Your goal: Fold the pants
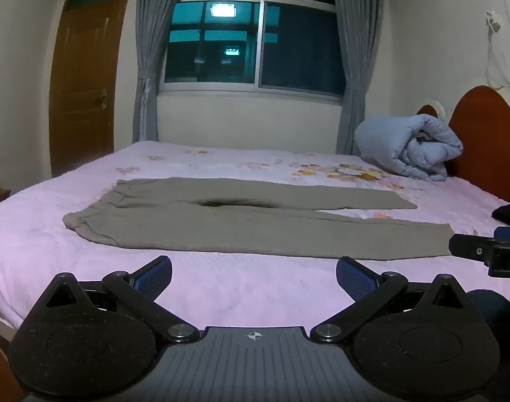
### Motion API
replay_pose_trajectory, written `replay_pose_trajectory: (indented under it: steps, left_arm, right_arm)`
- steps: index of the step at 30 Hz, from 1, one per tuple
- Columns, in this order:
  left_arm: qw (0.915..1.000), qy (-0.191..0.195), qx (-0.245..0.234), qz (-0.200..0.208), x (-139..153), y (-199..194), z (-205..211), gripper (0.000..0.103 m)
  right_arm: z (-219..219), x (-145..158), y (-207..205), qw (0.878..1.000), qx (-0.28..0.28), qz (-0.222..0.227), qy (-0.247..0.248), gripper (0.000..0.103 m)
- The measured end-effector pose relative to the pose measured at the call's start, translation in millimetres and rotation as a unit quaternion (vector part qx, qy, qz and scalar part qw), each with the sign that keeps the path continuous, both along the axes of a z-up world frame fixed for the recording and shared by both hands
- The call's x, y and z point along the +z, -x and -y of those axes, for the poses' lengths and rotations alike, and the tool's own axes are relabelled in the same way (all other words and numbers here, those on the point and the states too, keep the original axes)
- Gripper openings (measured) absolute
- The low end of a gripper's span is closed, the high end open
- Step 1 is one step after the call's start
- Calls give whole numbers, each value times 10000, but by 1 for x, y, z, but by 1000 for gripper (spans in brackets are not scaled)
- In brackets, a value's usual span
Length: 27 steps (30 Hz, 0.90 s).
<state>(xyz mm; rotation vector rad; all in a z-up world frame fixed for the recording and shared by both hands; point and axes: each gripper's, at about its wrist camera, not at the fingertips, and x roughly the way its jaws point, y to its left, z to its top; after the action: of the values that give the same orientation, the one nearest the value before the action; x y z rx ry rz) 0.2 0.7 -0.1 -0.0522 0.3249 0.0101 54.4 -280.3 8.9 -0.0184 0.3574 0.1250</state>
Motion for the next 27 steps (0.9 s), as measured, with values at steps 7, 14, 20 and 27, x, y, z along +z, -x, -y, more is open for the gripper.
replay_pose_trajectory:
  steps: [7, 14, 20, 27]
  left_arm:
    - [10000, -22, 0, 15, 0, 2, -2, 103]
    - [10000, -22, -5, -41, -2, 0, 1, 103]
    - [10000, -16, -4, -57, -2, -2, 2, 103]
    - [10000, -22, -2, -70, -1, -2, 2, 103]
  right_arm:
    - [0, 0, 1, 10000, -2, 21, -18, 97]
    - [-1, 0, 0, 10000, 1, 9, -22, 97]
    - [0, 0, 1, 10000, -2, 7, -27, 97]
    - [-1, 0, 0, 10000, 3, 1, -21, 97]
